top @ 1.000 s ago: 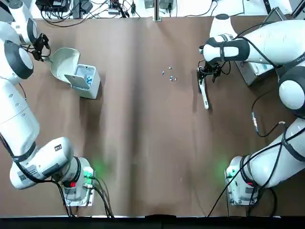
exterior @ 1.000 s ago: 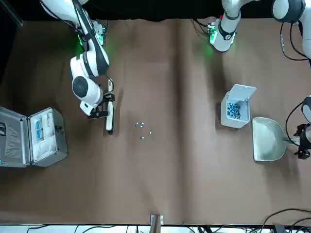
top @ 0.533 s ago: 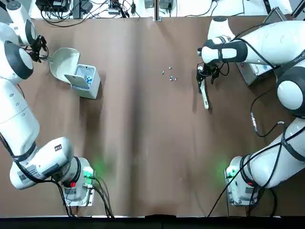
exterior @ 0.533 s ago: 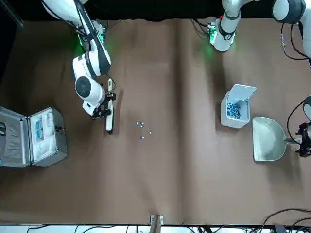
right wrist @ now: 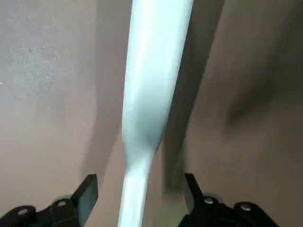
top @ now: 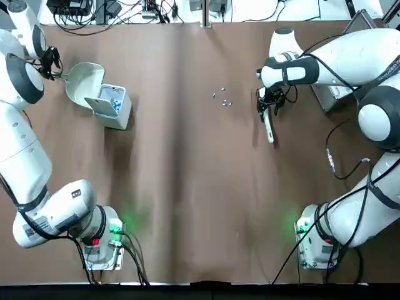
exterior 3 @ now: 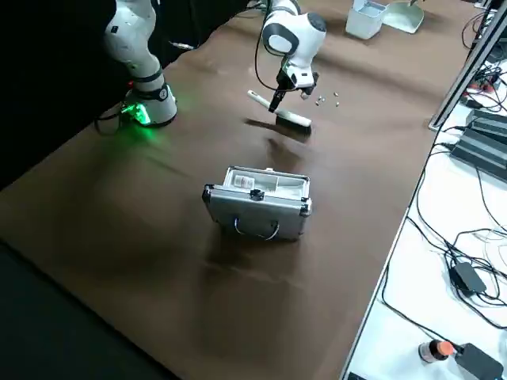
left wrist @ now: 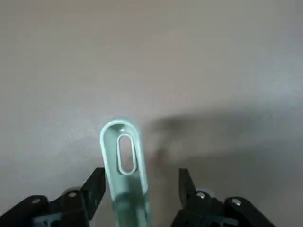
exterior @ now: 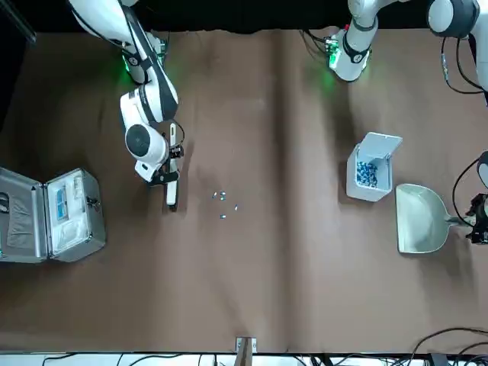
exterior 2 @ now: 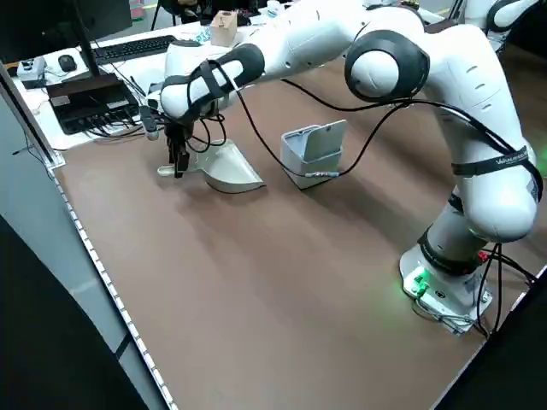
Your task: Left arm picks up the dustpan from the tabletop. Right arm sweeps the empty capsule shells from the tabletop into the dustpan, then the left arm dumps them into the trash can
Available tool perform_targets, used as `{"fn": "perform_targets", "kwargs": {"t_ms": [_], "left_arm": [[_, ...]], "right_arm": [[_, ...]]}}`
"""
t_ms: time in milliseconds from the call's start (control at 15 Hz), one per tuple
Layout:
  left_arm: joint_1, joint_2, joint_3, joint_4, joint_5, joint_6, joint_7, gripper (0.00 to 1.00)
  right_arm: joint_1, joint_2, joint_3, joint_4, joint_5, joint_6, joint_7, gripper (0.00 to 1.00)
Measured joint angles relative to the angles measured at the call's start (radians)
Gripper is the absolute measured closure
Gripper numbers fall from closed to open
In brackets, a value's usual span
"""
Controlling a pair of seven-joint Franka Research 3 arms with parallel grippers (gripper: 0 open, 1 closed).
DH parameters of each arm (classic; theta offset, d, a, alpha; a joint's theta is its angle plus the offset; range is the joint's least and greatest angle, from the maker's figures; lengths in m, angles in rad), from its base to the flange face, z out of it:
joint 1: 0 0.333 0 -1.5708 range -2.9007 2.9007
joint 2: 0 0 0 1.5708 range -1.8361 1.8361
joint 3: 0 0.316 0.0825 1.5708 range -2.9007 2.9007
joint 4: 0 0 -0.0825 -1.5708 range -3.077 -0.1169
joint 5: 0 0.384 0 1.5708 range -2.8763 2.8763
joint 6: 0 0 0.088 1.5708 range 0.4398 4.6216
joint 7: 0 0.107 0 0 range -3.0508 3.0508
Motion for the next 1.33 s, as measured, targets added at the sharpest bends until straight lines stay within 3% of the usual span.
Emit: {"fn": "perform_targets", "kwargs": {"t_ms": [133,200,333,400,533,667,1333], "left_arm": [[-0.002,0.0,0.0,0.001,0.0,0.0,0.0,0.31],[-0.003,0.0,0.0,0.001,0.001,0.0,0.0,0.38],[-0.002,0.0,0.0,0.002,0.001,0.0,0.0,0.42],[-0.001,0.0,0.0,0.002,0.001,0.0,0.0,0.5],[-0.001,0.0,0.0,0.002,0.002,0.0,0.0,0.53],[-0.001,0.0,0.0,0.002,0.002,0.0,0.0,0.66],[0.001,-0.007,0.0,0.026,0.001,0.003,-0.041,0.67]], "right_arm": [[0.001,0.0,0.0,0.0,0.0,-0.005,0.0,0.2],[0.003,0.0,0.0,0.0,0.0,-0.01,0.0,0.2],[0.006,0.0,0.0,0.0,0.0,-0.017,0.001,0.21],[0.006,0.0,0.0,0.0,0.0,-0.025,0.005,0.22],[0.006,0.0,0.0,0.0,0.0,-0.048,0.009,0.24],[0.006,0.0,0.0,0.0,0.0,-0.057,0.012,0.24],[0.021,0.0,0.0,-0.007,0.0,-0.058,0.064,0.27]]}}
